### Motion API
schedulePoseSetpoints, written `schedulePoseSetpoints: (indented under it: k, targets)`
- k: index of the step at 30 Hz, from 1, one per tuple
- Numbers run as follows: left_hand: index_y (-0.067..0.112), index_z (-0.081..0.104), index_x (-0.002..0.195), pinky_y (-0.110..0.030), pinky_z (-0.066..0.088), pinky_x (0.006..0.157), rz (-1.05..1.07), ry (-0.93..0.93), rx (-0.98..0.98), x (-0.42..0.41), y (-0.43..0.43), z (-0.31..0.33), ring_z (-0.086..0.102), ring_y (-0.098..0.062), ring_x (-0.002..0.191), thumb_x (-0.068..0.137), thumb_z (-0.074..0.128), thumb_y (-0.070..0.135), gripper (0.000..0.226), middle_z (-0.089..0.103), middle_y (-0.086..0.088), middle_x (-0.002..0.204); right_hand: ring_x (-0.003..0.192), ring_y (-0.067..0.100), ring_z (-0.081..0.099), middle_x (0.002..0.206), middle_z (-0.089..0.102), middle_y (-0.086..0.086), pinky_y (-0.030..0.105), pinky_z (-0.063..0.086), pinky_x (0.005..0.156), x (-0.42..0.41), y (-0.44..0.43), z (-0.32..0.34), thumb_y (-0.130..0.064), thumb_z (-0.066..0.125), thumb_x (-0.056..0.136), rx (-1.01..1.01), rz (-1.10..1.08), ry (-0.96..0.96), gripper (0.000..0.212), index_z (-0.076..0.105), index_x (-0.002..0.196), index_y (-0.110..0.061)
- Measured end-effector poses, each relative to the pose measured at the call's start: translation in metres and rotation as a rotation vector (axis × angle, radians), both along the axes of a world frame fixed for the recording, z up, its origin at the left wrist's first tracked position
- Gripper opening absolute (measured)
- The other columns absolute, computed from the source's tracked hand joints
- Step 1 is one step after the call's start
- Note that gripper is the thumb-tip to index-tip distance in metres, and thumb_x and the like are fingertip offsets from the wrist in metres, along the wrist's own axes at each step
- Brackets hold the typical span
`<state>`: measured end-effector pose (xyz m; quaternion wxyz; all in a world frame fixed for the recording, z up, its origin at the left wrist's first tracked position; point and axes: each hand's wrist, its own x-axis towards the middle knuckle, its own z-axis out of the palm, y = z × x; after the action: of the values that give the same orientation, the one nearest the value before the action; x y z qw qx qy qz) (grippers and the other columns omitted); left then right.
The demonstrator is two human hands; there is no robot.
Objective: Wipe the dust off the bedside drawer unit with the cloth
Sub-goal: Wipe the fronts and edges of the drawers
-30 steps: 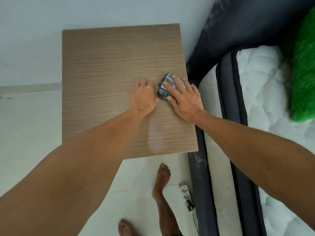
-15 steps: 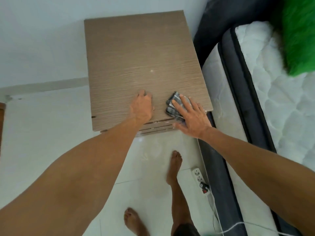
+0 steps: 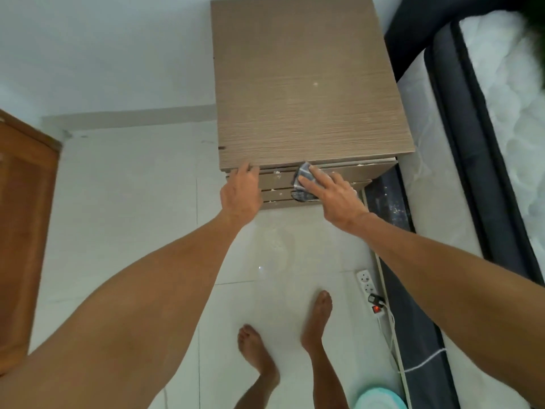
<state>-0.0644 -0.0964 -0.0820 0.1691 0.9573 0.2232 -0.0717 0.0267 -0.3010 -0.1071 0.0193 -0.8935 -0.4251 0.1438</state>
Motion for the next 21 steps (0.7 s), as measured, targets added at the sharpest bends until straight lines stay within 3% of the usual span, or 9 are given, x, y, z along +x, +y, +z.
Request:
schedulePoseSetpoints:
  k: [7, 12, 16, 21]
  targets:
    - [0.008, 0.053, 0.130, -0.034, 0.048, 0.085, 0.220, 0.032, -0.002, -0.046, 0.007, -0.032, 0.050, -0.027, 0.117, 0.093, 0.059, 0.011, 0.038, 0.050, -0.011, 0.132, 0.115, 0.042, 0.045, 0.158, 0.030, 0.014, 0.055, 0.045, 0.096, -0.041, 0.038, -0.028, 0.014, 0.056, 0.075, 0.112, 0.072, 0.064, 0.085, 0.037, 0.151, -0.020]
    - [0.011, 0.037, 0.146, -0.037, 0.042, 0.099, 0.343, 0.017, -0.091, -0.044, 0.032, -0.059, 0.042, -0.028, 0.131, 0.097, 0.053, 0.012, 0.052, 0.041, -0.011, 0.146, 0.110, 0.043, 0.048, 0.154, 0.036, 0.018, 0.053, 0.045, 0.091, -0.041, 0.065, -0.051, 0.012, 0.060, 0.075, 0.231, 0.104, 0.028, 0.083, 0.039, 0.149, -0.017]
    - [0.013, 0.032, 0.149, -0.041, 0.041, 0.100, 0.287, -0.017, -0.132, -0.030, 0.046, -0.072, 0.042, -0.032, 0.130, 0.095, 0.054, 0.007, 0.059, 0.041, -0.013, 0.146, 0.110, 0.042, 0.047, 0.154, 0.035, 0.017, 0.052, 0.046, 0.090, -0.034, 0.079, -0.061, 0.010, 0.060, 0.075, 0.273, 0.082, 0.016, 0.084, 0.036, 0.150, -0.018]
    - [0.013, 0.046, 0.138, -0.043, 0.048, 0.089, 0.213, -0.025, -0.120, -0.016, 0.042, -0.080, 0.051, -0.034, 0.120, 0.088, 0.060, 0.005, 0.052, 0.048, -0.014, 0.137, 0.115, 0.041, 0.045, 0.156, 0.032, 0.016, 0.053, 0.047, 0.092, -0.034, 0.083, -0.061, 0.010, 0.060, 0.075, 0.267, 0.058, -0.003, 0.086, 0.032, 0.152, -0.018]
